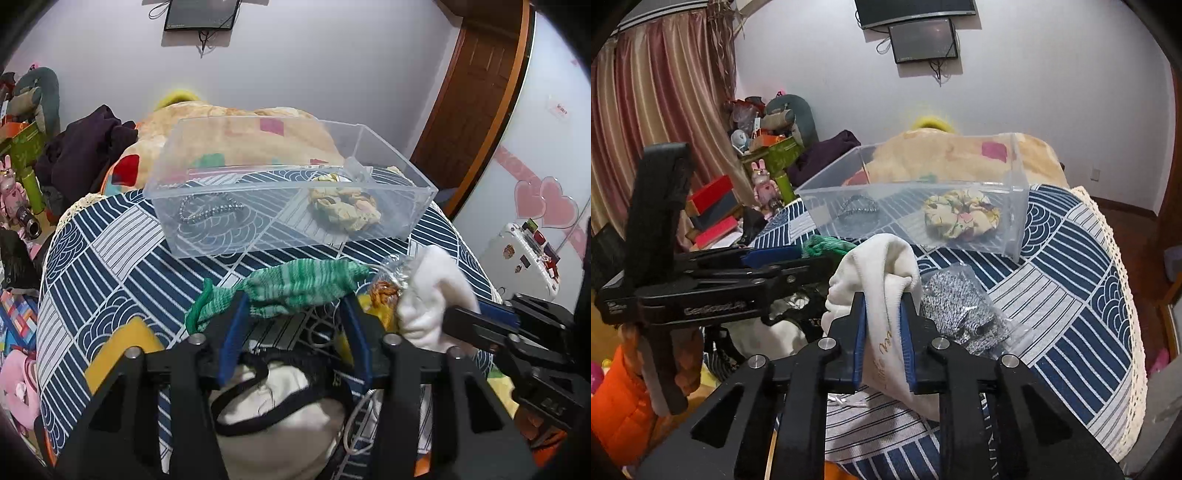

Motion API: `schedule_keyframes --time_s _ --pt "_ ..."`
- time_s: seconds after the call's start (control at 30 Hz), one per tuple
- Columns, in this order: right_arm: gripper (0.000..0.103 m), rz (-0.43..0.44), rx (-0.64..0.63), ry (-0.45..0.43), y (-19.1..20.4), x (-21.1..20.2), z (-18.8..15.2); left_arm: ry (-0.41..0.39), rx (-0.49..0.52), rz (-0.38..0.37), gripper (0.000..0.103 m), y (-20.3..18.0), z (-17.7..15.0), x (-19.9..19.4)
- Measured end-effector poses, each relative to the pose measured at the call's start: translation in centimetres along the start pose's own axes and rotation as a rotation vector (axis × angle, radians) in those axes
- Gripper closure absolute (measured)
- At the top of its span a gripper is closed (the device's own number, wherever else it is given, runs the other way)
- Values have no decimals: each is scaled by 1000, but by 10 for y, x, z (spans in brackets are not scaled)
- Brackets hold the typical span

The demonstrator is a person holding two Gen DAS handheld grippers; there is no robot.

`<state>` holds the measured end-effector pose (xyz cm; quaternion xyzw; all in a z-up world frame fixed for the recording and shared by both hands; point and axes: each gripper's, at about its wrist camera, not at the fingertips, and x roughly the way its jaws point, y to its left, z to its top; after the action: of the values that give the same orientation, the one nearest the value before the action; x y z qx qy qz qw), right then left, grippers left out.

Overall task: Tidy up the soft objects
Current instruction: 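Grasp the white drawstring pouch with the right tool, then lift the pouch with the right tool while the left tool grasps the green knitted sock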

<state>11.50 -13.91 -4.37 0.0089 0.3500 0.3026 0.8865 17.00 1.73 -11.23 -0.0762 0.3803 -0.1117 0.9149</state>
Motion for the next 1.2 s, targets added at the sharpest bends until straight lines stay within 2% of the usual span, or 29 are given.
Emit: schedule_keyframes --time_s 0.17,0.37,0.43,0.5,0.57,0.7,0.73,0.77,0.8,0.9,1.07,1.2 --pt "89 -7 -4 -33 2 -11 5 15 11 63 60 0 5 10" --pt "89 -35 3 -71 -3 -26 9 3 19 73 59 2 1 2" --pt "89 -42 9 -79 -5 -29 9 -4 17 77 50 4 4 -1" --pt "89 -45 15 -85 -8 -31 11 -3 17 83 31 5 7 -1" --pt "89 -49 18 -89 -9 -32 11 18 13 61 23 5 12 4" --pt "89 -56 24 -74 -12 -29 11 61 7 23 22 5 18 22" --pt "89 -58 28 -69 -14 -27 10 70 1 16 23 6 19 26" --pt "89 -58 31 -64 -15 -25 9 84 -5 -5 34 7 19 31" --pt "89 -56 33 -57 -16 -24 9 95 -4 -21 50 6 18 34" --pt "89 -60 30 -38 -18 -19 6 96 11 -40 70 4 14 36" --pt "87 -77 46 -23 -25 -11 3 84 9 -32 85 6 9 27" --pt "89 -74 48 -42 -24 -16 3 54 0 -25 89 8 5 13"
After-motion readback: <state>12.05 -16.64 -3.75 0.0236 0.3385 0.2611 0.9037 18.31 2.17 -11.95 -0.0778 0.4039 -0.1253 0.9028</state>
